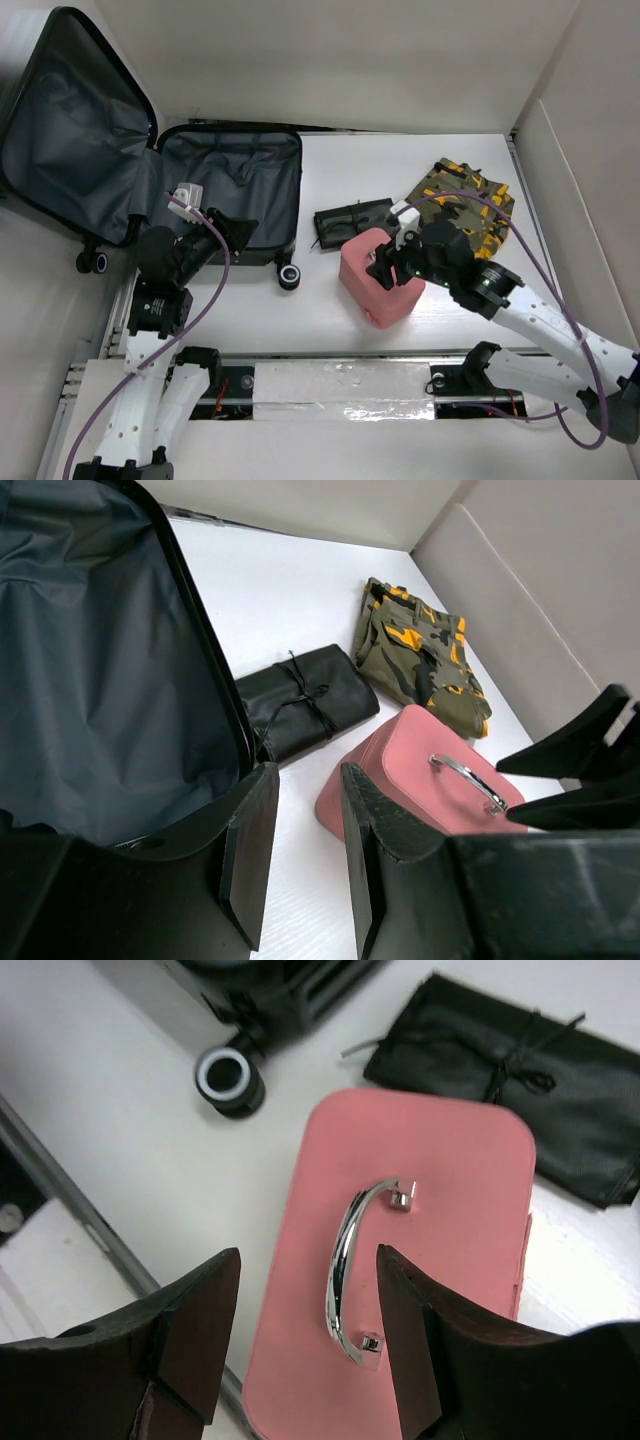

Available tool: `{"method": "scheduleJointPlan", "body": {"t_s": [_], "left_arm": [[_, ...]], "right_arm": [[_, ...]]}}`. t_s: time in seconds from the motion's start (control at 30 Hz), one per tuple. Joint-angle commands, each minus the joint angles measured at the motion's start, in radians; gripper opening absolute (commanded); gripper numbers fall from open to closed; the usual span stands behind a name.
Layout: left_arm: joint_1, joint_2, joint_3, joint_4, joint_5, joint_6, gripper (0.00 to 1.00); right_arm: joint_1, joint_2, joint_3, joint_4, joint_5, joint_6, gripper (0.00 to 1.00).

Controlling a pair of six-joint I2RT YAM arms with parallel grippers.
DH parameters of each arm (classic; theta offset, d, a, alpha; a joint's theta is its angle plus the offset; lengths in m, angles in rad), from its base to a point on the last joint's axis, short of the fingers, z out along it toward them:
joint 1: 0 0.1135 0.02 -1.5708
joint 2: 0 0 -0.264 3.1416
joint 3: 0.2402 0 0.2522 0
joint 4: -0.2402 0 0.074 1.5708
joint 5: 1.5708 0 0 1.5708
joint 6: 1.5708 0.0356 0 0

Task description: Pack the luggage

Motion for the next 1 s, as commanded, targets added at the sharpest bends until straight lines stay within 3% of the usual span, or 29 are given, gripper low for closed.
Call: {"method": "scheduleJointPlan", "body": {"t_s": [0.0, 0.3, 0.43, 0.57, 0.8, 0.97], "left_arm": [[-0.005, -0.009, 0.020, 0.044, 0.018, 0.007, 0.29], [-0.005, -0.017, 0.021, 0.040, 0.023, 0.011, 0.29], [-0.005, -0.017, 0.021, 0.037, 0.021, 0.013, 0.29], [-0.005, -0.020, 0.024, 0.035, 0.018, 0.013, 0.29], [-0.005, -0.018, 0.026, 0.035, 0.017, 0.011, 0.29], [-0.005, -0.024, 0.032, 0.029, 0.003, 0.010, 0.29]], "right_arm": [[0.032, 0.048, 0.052, -0.061, 0.145, -0.018, 0.62], [0.032, 0.177, 0.083, -0.084, 0.208, -0.020, 0.51], [0.032, 0.208, 0.091, -0.065, 0.246, -0.018, 0.20], [0.032, 0.214, 0.121, -0.069, 0.274, -0.006, 0.00], [0.011, 0.084, 0.220, 0.088, 0.179, -0.008, 0.00], [0.011, 0.174, 0.392, 0.201, 0.088, -0.021, 0.00]]}}
